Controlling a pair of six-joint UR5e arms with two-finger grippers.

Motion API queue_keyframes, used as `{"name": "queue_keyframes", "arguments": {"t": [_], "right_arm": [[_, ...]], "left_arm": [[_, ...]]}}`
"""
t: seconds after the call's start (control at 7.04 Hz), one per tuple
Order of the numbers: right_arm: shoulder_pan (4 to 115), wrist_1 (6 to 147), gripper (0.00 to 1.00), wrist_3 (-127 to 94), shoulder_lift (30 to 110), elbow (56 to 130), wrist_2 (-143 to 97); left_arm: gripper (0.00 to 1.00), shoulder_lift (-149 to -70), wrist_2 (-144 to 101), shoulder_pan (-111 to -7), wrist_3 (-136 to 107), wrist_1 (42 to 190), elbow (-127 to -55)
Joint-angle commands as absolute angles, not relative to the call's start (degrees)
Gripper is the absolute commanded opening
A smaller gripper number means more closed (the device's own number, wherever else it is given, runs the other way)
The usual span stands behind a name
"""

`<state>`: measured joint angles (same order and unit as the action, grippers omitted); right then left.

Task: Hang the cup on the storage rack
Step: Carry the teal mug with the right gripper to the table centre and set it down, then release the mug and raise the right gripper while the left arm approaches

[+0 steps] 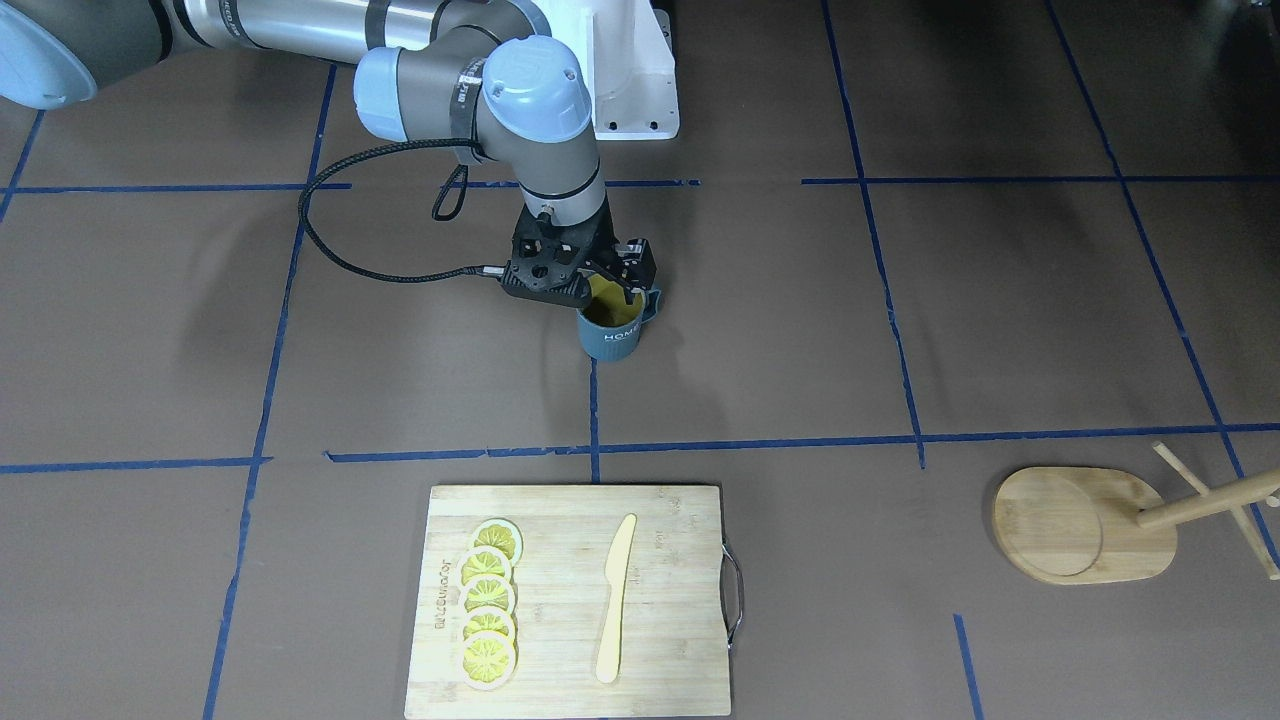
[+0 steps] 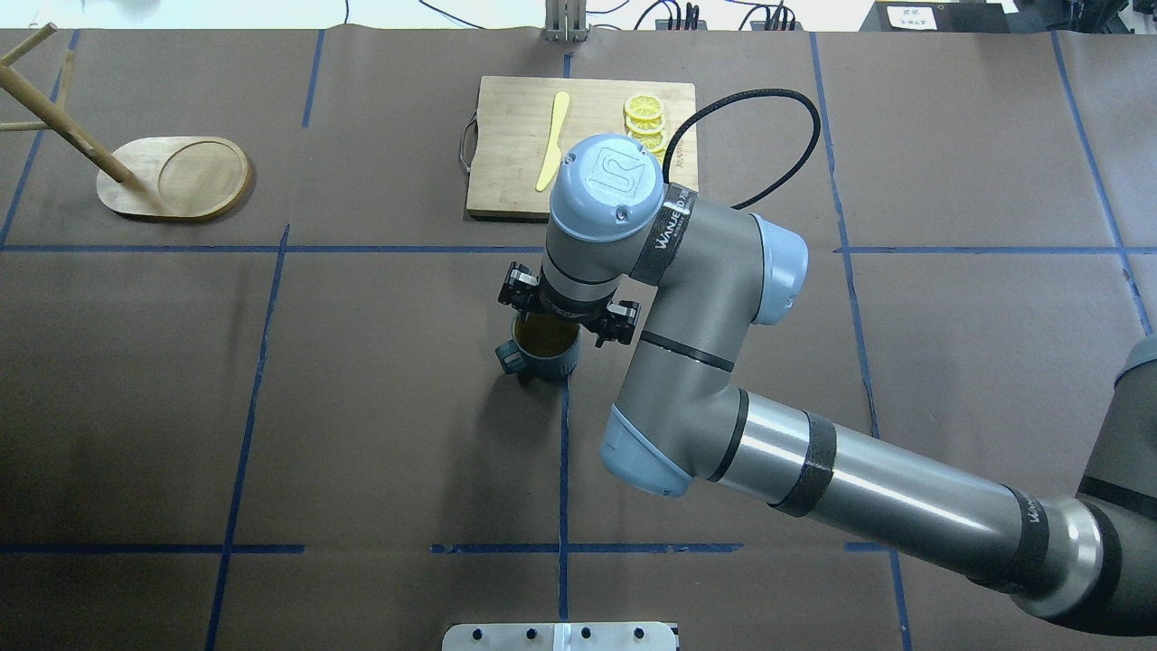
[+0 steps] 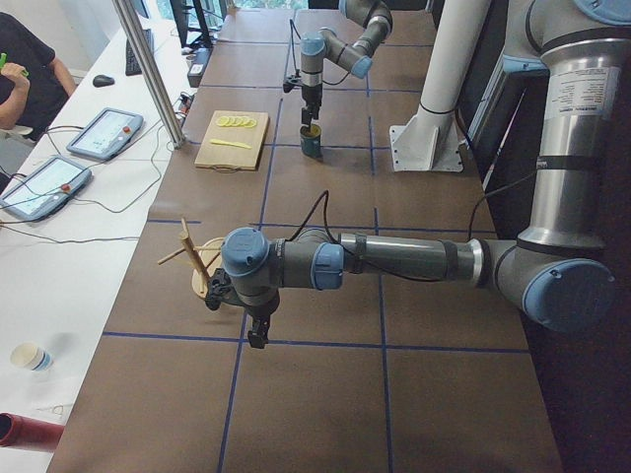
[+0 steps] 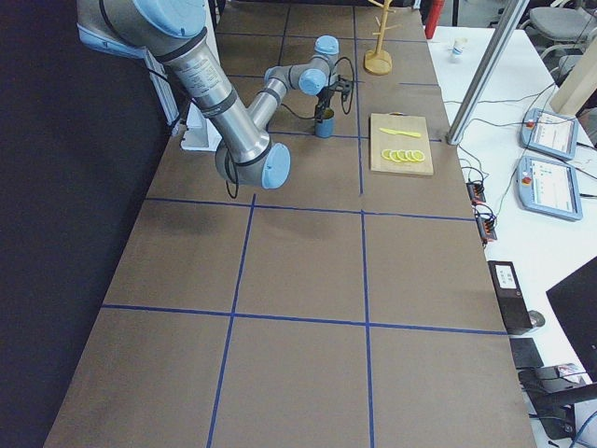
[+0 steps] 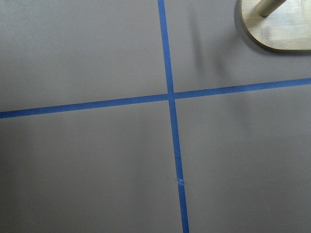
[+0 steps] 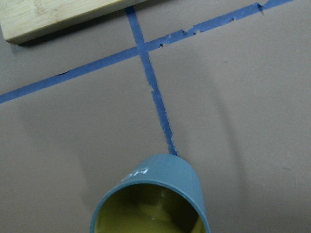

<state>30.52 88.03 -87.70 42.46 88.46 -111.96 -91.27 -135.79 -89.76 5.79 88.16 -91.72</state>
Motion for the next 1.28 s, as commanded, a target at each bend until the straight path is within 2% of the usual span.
{"name": "queue_keyframes", "arguments": {"t": [0.0,0.14,0.28,0.43,0.71,0.99,1.14], "right_arm": [[31.63,88.24,1.0,-87.54,42.45,89.9,-112.23],[33.73,88.68,1.0,-86.84,43.76,93.74,-112.67],[36.01,88.86,1.0,-86.66,45.94,97.61,-113.46],[39.43,88.86,1.0,-85.79,49.53,101.82,-116.08],[48.74,88.94,1.0,-72.24,60.24,108.86,-123.63],[56.83,88.86,1.0,-60.87,66.94,109.69,-128.39],[59.65,88.86,1.0,-55.08,70.28,109.6,-128.58]], "left_arm": [[1.0,-91.32,-135.79,-89.74,5.71,90.95,-92.11],[1.0,-91.23,-135.79,-89.74,5.8,93.4,-95.5],[1.0,-90.53,-136.05,-87.13,6.06,93.86,-101.98],[1.0,-90.09,-137.01,-81.88,5.63,93.35,-106.48],[1.0,-92.97,-137.2,-73.96,4.75,92.64,-108.97],[1.0,-97.98,-138.24,-65.69,-8.9,93.51,-109.77],[1.0,-100.0,-138.6,-60.78,-14.88,93.78,-112.82]]}}
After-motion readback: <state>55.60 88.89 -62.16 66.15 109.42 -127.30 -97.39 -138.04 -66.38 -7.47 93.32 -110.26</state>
